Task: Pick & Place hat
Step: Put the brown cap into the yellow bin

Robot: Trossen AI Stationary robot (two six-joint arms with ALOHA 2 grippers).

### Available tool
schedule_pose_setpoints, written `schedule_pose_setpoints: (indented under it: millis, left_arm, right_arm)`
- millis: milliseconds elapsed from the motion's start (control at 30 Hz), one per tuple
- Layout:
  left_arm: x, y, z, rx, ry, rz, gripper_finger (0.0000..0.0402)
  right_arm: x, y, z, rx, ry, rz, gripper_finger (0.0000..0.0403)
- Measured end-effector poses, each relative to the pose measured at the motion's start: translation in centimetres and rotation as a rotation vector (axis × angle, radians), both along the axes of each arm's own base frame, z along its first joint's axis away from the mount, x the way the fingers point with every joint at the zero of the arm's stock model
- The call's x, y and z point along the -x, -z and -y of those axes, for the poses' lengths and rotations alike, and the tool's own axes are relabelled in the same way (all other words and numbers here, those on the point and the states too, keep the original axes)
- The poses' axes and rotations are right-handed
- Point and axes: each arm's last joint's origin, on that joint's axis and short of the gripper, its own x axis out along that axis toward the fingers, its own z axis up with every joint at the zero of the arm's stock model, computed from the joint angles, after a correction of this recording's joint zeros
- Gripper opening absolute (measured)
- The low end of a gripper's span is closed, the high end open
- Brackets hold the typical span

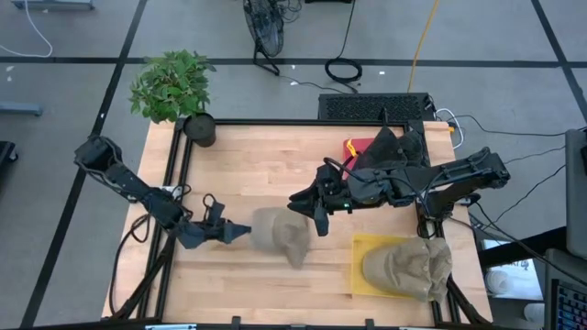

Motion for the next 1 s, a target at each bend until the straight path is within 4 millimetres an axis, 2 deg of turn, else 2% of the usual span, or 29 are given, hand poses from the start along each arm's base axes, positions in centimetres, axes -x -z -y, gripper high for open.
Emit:
schedule_pose_setpoints:
  millis: [300, 633, 800, 933, 1000]
  left_arm:
    - [-1.3, -2.0, -0.8, 0.005, 0.046, 0.166, 0.0006]
    - [-3.2, -3.8, -2.8, 0.004, 0.191, 0.277, 0.0006]
    - [-5.5, -5.6, -3.8, -0.022, 0.269, 0.322, 0.0006]
    - [-7.7, -7.8, -3.9, -0.058, 0.32, 0.384, 0.0006]
    - [-8.3, -8.2, -3.8, -0.065, 0.332, 0.371, 0.0006]
  right_arm:
    - [0.0, 0.1, 0.0, 0.004, 0.013, -0.006, 0.0102]
    - [0.0, 0.1, 0.1, 0.007, 0.027, -0.006, 0.0102]
    - [0.1, 0.5, 0.2, 0.005, 0.059, -0.051, 0.0102]
    - [0.5, 1.6, 0.4, -0.001, 0.094, -0.166, 0.0102]
    - [0.6, 1.9, 0.3, 0.003, 0.092, -0.2, 0.0102]
